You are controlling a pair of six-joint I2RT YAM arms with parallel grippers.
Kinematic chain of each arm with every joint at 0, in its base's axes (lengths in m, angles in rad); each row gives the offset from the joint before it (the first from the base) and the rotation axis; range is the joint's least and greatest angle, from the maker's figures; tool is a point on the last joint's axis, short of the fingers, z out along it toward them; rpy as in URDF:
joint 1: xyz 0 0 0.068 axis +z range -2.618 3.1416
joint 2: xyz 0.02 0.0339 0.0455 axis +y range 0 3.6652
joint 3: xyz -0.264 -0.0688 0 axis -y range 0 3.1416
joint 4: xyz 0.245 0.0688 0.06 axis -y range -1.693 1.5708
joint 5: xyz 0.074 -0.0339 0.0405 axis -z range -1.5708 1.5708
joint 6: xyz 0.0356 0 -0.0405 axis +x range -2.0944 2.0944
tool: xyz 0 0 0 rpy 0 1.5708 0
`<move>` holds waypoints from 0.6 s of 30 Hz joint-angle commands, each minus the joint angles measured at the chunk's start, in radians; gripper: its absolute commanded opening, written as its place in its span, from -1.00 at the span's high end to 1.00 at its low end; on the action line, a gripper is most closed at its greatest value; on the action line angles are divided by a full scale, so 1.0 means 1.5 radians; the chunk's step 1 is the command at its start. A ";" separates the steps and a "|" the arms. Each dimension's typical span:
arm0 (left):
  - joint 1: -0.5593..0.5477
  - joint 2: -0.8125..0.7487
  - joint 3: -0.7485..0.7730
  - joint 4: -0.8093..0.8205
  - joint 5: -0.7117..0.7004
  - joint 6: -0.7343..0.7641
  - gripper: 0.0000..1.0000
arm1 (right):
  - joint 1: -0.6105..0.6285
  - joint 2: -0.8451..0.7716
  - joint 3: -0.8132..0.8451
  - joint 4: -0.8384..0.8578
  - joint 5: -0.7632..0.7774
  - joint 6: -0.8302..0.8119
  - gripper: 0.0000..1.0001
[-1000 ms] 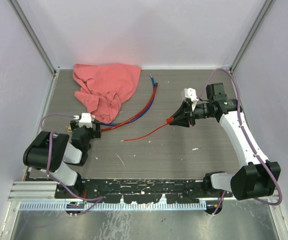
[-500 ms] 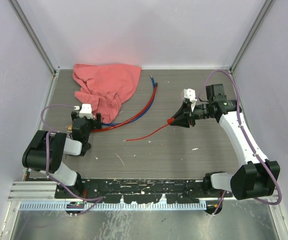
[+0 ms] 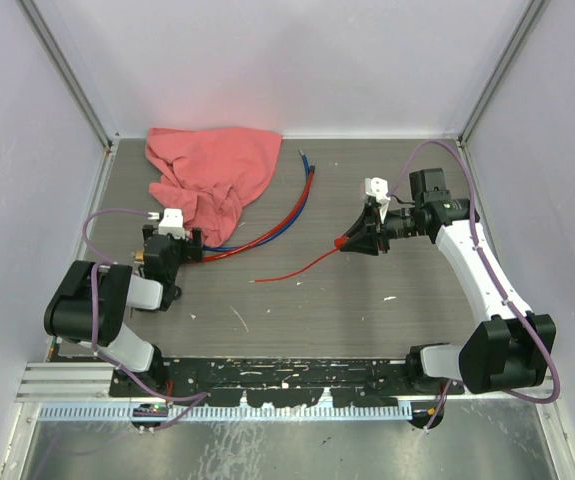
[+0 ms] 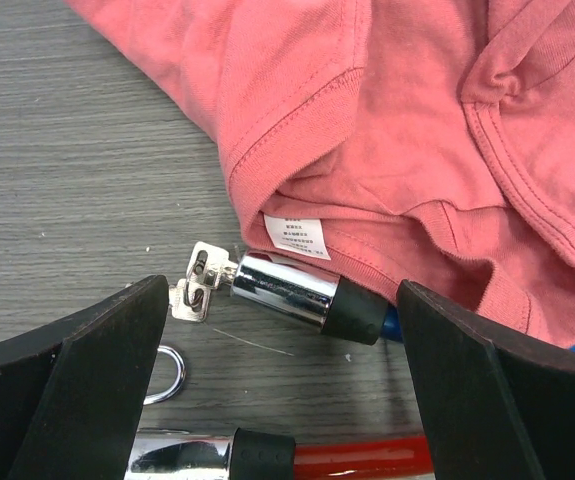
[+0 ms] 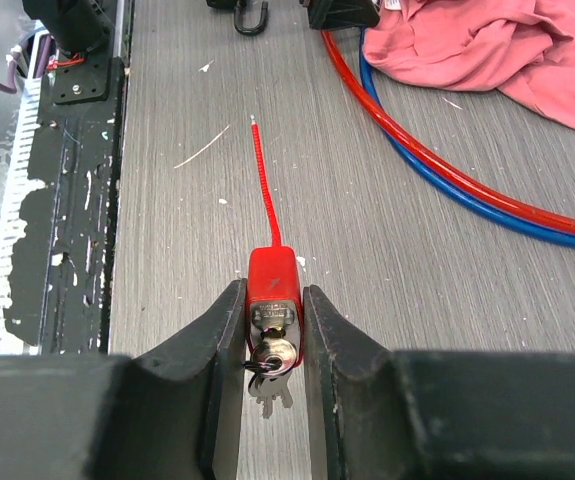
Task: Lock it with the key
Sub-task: Lock the lock.
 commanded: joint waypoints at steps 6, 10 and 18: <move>0.006 -0.017 0.017 0.019 0.005 -0.002 -0.96 | -0.005 -0.003 0.002 0.022 -0.025 0.004 0.97; 0.007 -0.018 0.017 0.019 0.005 -0.003 -0.96 | -0.005 -0.007 0.004 0.021 -0.025 0.004 0.97; 0.007 -0.017 0.018 0.018 0.006 -0.003 -0.96 | -0.005 -0.010 0.006 0.020 -0.030 0.004 0.97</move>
